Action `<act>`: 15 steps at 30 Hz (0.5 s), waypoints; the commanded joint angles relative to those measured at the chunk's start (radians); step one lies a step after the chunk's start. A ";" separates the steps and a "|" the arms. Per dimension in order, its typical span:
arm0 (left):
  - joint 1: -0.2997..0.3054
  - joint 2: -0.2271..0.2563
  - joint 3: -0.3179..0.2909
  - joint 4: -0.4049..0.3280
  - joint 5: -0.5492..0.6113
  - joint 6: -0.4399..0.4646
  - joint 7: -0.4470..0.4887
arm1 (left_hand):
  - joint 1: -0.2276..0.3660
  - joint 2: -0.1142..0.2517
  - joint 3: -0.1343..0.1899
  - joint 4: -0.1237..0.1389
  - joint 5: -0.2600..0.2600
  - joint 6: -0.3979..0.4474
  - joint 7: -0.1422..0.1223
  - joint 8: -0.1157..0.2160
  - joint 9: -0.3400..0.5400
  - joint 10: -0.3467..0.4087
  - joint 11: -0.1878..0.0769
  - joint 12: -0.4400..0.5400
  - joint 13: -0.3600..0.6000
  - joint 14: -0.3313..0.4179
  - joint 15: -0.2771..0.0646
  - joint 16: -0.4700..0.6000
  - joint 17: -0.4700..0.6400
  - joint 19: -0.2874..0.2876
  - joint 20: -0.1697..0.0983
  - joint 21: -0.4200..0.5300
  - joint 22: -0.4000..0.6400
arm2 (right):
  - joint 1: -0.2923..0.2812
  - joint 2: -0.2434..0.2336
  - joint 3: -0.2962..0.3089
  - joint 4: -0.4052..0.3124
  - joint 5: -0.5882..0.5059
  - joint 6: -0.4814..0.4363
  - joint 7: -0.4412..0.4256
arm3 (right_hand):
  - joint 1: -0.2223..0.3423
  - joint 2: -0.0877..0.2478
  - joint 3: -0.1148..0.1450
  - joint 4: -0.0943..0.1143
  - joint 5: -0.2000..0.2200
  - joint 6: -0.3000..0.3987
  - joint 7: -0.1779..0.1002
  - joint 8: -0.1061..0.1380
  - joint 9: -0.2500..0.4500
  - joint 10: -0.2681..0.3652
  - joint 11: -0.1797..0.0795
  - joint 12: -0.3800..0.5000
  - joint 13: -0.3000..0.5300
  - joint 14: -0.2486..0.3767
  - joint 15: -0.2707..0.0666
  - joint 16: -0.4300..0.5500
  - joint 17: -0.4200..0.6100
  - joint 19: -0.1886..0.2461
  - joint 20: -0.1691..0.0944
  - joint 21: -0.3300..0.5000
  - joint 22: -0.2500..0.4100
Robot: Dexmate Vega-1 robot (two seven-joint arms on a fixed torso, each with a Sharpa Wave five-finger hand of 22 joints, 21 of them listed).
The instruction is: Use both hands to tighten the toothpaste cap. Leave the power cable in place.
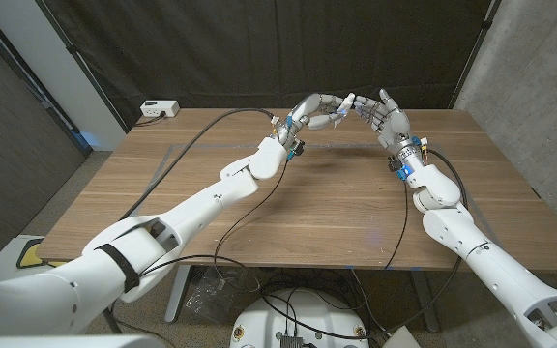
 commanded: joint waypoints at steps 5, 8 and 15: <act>0.017 0.009 -0.004 -0.040 -0.002 0.036 -0.014 | -0.003 -0.004 0.012 0.000 0.004 0.003 0.002 0.001 0.003 0.008 0.005 0.004 0.003 0.001 -0.060 0.005 0.002 -0.003 -0.020 0.006 0.002 | 0.020 0.000 -0.010 0.017 0.010 -0.008 0.045 | -0.005 -0.004 -0.001 0.004 0.003 -0.002 -0.023 0.010 0.002 -0.013 0.003 -0.007 0.003 -0.014 0.008 -0.008 0.002 0.000 0.007 -0.003 0.002; 0.016 0.005 -0.003 -0.036 -0.005 0.036 -0.016 | -0.003 -0.004 0.014 -0.001 0.004 0.001 0.003 0.001 0.003 0.007 0.005 0.004 0.003 0.000 -0.060 0.005 0.002 -0.004 -0.020 0.007 0.002 | 0.027 0.003 -0.012 0.024 0.010 -0.004 0.053 | -0.004 -0.005 -0.001 0.003 0.004 0.018 -0.040 0.019 0.002 -0.014 0.002 -0.008 0.003 -0.015 0.009 -0.007 0.001 -0.002 0.008 -0.004 0.002; 0.007 -0.006 0.005 -0.011 -0.010 0.019 -0.022 | -0.004 -0.004 0.016 -0.001 0.004 0.002 0.001 0.001 0.003 0.008 0.002 0.004 0.003 0.000 -0.059 0.005 0.002 -0.003 -0.021 0.009 0.002 | 0.037 0.006 -0.017 0.033 0.007 -0.003 0.063 | 0.000 -0.003 0.002 0.000 0.004 0.034 -0.050 0.026 0.001 -0.015 -0.004 -0.008 0.003 -0.020 0.009 -0.008 0.001 -0.005 0.007 -0.006 0.002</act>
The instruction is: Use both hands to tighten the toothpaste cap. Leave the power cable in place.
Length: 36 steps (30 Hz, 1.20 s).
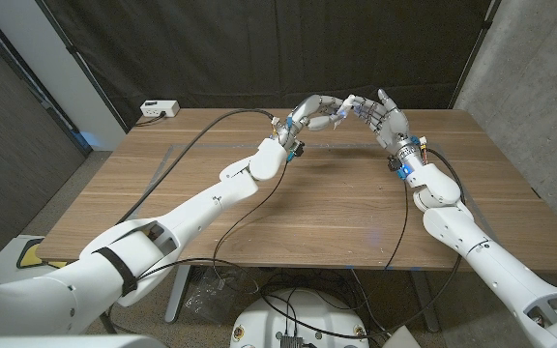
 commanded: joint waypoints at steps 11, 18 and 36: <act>-0.015 -0.020 0.017 0.043 -0.006 -0.011 -0.014 | -0.005 -0.005 0.011 0.001 0.004 0.000 0.002 0.000 0.003 0.007 0.005 0.004 0.003 0.000 -0.059 0.005 0.002 -0.004 -0.020 0.011 0.002 | 0.021 0.008 -0.010 0.017 -0.001 0.005 0.026 | 0.004 -0.002 0.003 -0.002 0.005 0.024 -0.008 0.011 0.000 0.001 -0.004 -0.005 0.004 -0.002 -0.004 -0.003 0.003 -0.010 0.005 -0.007 0.002; -0.012 -0.018 0.016 0.038 -0.005 0.005 -0.010 | -0.005 -0.006 0.013 0.001 0.004 0.001 0.001 0.001 0.003 0.007 0.003 0.003 0.003 0.000 -0.060 0.005 0.002 -0.005 -0.021 0.012 0.002 | 0.024 0.011 -0.012 0.023 0.006 -0.001 0.031 | 0.008 -0.001 0.005 -0.004 0.005 0.050 -0.015 0.020 0.000 0.007 -0.007 -0.003 0.004 -0.002 -0.002 -0.002 0.002 -0.010 0.005 -0.007 0.002; -0.033 -0.026 0.021 0.077 0.014 -0.028 0.030 | -0.004 -0.006 0.020 -0.001 0.004 0.001 0.002 0.001 0.003 0.006 0.008 0.003 0.003 -0.002 -0.059 0.005 0.002 -0.008 -0.020 0.015 0.002 | 0.004 0.000 -0.003 -0.002 -0.017 0.005 -0.009 | 0.014 0.002 0.009 -0.006 0.005 0.144 -0.023 0.049 -0.001 0.027 -0.012 0.005 0.003 0.007 -0.010 0.003 0.002 -0.011 0.005 -0.008 0.002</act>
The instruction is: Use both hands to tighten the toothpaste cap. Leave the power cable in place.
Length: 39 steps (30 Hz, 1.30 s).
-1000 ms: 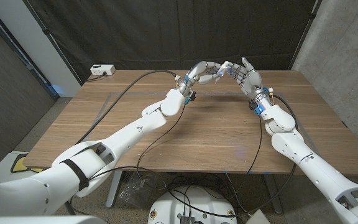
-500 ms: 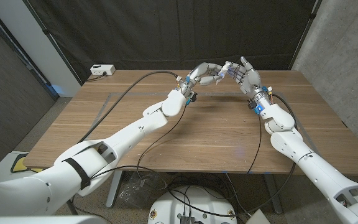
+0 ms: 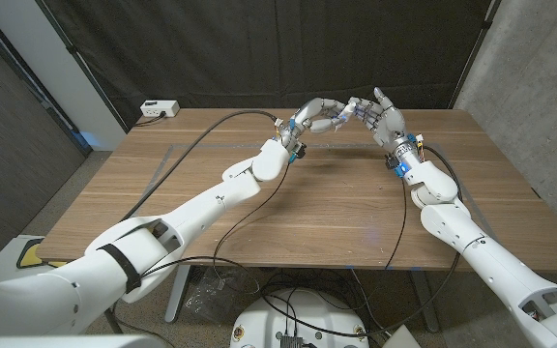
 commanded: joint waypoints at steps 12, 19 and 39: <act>0.001 0.006 -0.010 -0.002 0.006 0.007 0.035 | -0.001 -0.003 0.011 0.003 0.004 0.002 0.002 0.001 0.003 0.006 0.006 0.004 0.003 -0.001 -0.058 0.009 0.004 -0.009 -0.020 0.011 0.002 | -0.016 -0.005 0.008 -0.015 -0.010 0.003 -0.032 | 0.016 0.003 0.007 -0.004 0.005 0.032 -0.004 0.008 0.004 0.018 -0.002 0.008 0.003 0.006 -0.010 0.003 0.002 -0.007 0.002 -0.002 0.003; 0.014 0.023 -0.019 -0.030 0.007 0.027 0.039 | -0.002 -0.003 0.013 0.003 0.003 0.002 0.003 0.001 0.003 0.005 0.009 0.003 0.003 -0.001 -0.058 0.010 0.004 -0.009 -0.020 0.012 0.002 | -0.022 -0.005 0.012 -0.017 -0.016 0.006 -0.047 | 0.016 0.003 0.007 -0.004 0.004 0.041 -0.003 0.010 0.003 0.024 -0.003 0.010 0.003 0.008 -0.011 0.003 0.002 -0.006 0.001 -0.002 0.003; 0.082 0.099 -0.060 -0.188 0.026 0.100 0.042 | -0.006 -0.004 0.018 0.005 0.003 -0.001 0.003 0.000 0.003 0.006 0.004 0.004 0.003 0.001 -0.058 0.011 0.004 -0.011 -0.020 0.017 0.002 | -0.027 0.007 0.013 -0.012 -0.034 0.006 -0.092 | -0.001 -0.006 -0.002 0.004 0.004 -0.183 0.057 -0.071 0.007 -0.024 0.014 -0.011 0.004 -0.003 0.001 -0.001 0.004 -0.006 -0.004 -0.003 0.003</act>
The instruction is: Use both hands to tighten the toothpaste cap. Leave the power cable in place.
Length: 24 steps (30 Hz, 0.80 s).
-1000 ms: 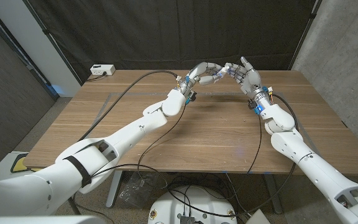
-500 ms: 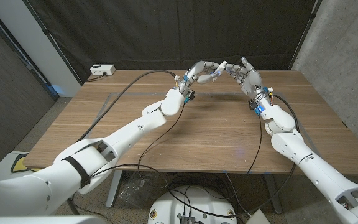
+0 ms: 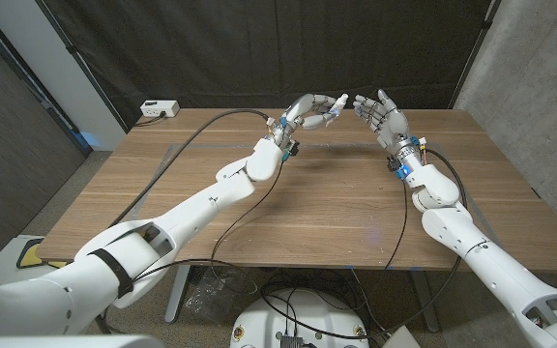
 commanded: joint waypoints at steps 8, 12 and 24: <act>0.095 0.097 -0.060 -0.200 0.021 0.114 0.002 | -0.003 0.000 0.010 0.001 0.006 0.000 0.001 0.000 0.003 0.006 0.003 0.004 0.003 0.000 -0.059 0.004 0.002 -0.006 -0.024 0.009 0.002 | -0.004 0.010 0.002 0.002 -0.044 0.008 -0.064 | -0.001 -0.007 0.001 0.000 0.005 -0.067 0.012 -0.007 0.004 -0.006 0.002 -0.002 0.004 -0.004 -0.003 -0.001 0.001 -0.004 -0.034 -0.002 0.003; 0.119 0.121 -0.077 -0.244 0.024 0.131 0.003 | -0.003 0.000 0.011 0.000 0.006 -0.001 0.002 0.000 0.003 0.005 0.003 0.004 0.003 -0.001 -0.059 0.003 0.002 -0.006 -0.025 0.010 0.002 | -0.009 0.011 0.002 -0.009 -0.053 0.004 -0.086 | -0.001 -0.008 0.001 0.000 0.005 -0.074 0.015 -0.006 0.004 -0.006 0.003 -0.001 0.003 -0.003 -0.004 0.000 0.001 -0.003 -0.037 -0.002 0.002; 0.201 0.221 -0.142 -0.377 0.023 0.172 -0.019 | -0.005 -0.001 0.014 0.001 0.005 -0.002 0.002 0.000 0.003 0.004 0.005 0.003 0.003 -0.003 -0.058 0.003 0.003 -0.008 -0.025 0.012 0.002 | -0.021 -0.006 -0.005 -0.039 -0.073 -0.013 -0.105 | 0.001 -0.010 0.000 -0.002 0.005 -0.111 0.028 -0.002 0.004 -0.017 0.009 -0.006 0.003 -0.004 -0.011 -0.001 -0.001 0.037 -0.065 0.012 0.002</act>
